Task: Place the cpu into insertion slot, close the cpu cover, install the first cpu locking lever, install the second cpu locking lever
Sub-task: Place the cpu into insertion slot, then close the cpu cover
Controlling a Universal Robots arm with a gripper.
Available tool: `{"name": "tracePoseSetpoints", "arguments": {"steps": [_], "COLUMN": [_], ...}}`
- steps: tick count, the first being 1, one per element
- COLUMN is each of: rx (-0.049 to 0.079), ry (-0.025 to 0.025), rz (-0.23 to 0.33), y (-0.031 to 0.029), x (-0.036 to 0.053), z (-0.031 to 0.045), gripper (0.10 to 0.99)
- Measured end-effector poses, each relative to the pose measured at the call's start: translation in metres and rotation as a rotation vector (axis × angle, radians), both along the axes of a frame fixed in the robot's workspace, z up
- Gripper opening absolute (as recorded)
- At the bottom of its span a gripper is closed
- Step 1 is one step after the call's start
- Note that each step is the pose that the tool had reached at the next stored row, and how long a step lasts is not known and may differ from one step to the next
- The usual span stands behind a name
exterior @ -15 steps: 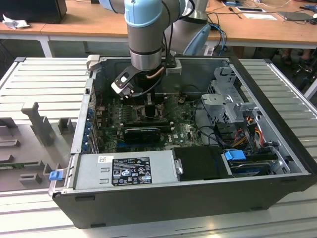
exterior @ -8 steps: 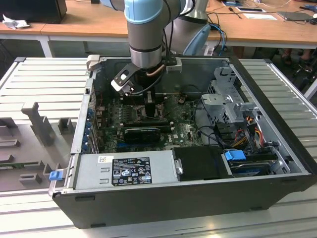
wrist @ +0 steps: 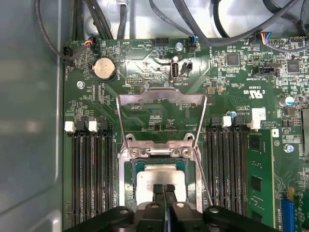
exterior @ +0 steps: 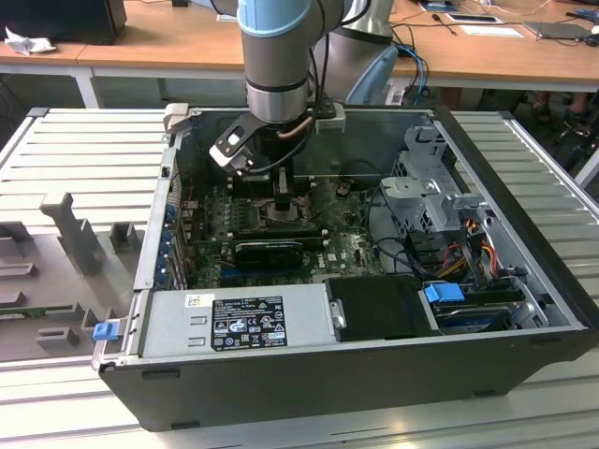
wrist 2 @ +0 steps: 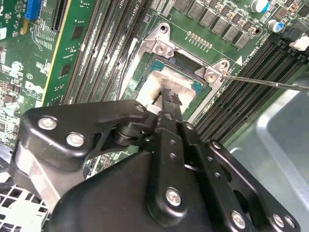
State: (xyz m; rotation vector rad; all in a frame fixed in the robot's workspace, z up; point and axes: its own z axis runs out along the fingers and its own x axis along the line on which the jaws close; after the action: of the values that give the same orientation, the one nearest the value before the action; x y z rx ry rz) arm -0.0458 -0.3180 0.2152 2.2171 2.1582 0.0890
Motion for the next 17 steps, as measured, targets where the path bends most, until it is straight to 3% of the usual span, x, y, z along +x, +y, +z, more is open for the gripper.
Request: {"name": "tracePoseSetpoints", "arguments": {"steps": [3,13,14,15,17], "rx": [0.000,0.000,0.000,0.000,0.000], "ry": [0.0020,0.0019,0.0034,0.0117,0.0146], "rz": [0.000,0.000,0.000,0.000,0.000], "y": [0.0000,0.0000,0.0000,0.0000,0.0000], "x": [0.0000,0.0001,0.0011,0.0066,0.0073], "z": [0.0017,0.0091,0.0091,0.0091,0.0125], "gripper": [0.106,0.106,0.106,0.106,0.106]}}
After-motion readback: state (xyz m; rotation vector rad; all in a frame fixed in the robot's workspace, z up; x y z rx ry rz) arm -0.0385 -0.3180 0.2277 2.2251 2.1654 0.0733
